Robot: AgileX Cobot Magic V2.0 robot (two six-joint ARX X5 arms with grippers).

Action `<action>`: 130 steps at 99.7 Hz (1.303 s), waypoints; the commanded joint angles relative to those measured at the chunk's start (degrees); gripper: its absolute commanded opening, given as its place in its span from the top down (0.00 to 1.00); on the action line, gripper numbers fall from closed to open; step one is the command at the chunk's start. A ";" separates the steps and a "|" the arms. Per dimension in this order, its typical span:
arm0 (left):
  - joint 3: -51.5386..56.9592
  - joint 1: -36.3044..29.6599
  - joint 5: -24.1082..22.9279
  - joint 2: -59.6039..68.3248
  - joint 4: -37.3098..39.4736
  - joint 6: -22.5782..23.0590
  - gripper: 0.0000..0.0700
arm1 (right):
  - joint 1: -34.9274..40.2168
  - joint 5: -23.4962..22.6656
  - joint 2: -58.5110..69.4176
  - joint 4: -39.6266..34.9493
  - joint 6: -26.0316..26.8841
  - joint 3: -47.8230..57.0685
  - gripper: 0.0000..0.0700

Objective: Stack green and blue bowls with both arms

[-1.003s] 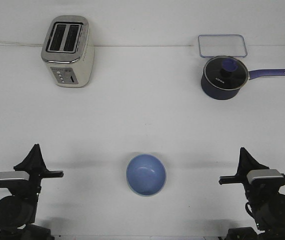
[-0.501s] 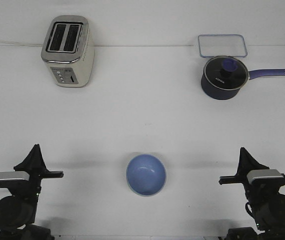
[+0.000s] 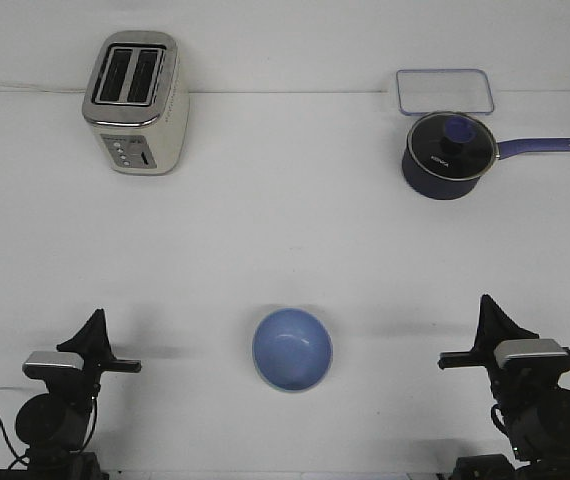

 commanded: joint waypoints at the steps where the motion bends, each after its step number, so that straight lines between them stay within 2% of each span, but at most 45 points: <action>1: -1.18 0.15 0.98 -0.09 2.27 0.81 0.98 | 0.04 0.00 0.02 0.59 0.74 0.48 1.00; 92: -1.16 0.13 0.98 0.04 3.78 0.72 0.98 | 0.04 0.09 0.02 0.66 0.55 0.46 1.00; 102: -1.16 0.11 0.98 0.04 3.78 0.72 0.98 | -0.22 0.68 -0.46 0.63 -1.51 0.44 1.00; 112: -1.16 0.13 0.98 0.04 3.78 0.72 0.98 | -1.55 3.34 -2.23 0.92 -4.63 -1.25 1.00; 123: -1.16 0.13 0.98 0.04 3.78 0.72 0.98 | -3.52 2.54 -6.12 7.15 -12.20 -8.79 1.00; 130: -1.16 0.13 0.98 0.04 3.76 0.72 0.98 | -4.13 1.60 -9.03 10.97 -15.19 -14.56 1.00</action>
